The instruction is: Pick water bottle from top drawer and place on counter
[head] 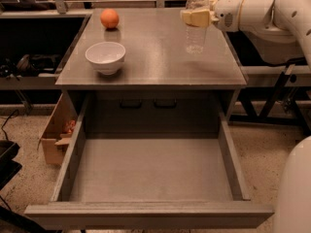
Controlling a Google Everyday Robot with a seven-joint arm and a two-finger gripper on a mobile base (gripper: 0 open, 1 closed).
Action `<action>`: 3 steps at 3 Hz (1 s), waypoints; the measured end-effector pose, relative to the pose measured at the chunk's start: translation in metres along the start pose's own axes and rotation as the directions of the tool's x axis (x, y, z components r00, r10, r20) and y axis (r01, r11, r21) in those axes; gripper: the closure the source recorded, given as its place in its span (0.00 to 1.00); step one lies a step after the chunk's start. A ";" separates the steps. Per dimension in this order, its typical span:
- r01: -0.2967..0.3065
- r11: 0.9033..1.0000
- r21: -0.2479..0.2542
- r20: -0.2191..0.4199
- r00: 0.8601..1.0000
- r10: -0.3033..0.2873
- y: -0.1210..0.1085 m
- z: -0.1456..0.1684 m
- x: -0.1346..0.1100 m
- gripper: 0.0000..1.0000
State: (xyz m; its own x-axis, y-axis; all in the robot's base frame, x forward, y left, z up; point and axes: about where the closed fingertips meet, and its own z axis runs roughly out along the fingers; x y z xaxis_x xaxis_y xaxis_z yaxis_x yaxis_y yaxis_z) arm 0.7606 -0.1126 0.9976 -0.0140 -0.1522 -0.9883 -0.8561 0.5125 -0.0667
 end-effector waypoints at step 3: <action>-0.094 0.996 0.004 0.006 0.996 0.094 -0.005 0.008 0.061 0.77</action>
Offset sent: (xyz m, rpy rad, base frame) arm 0.0051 -0.0182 -0.1174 0.1249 0.1282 -0.0355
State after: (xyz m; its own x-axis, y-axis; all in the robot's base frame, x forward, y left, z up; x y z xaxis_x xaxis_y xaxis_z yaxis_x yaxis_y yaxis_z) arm 0.7683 -0.1174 0.9365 -0.0916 -0.0986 -0.9909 -0.8491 0.5276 0.0260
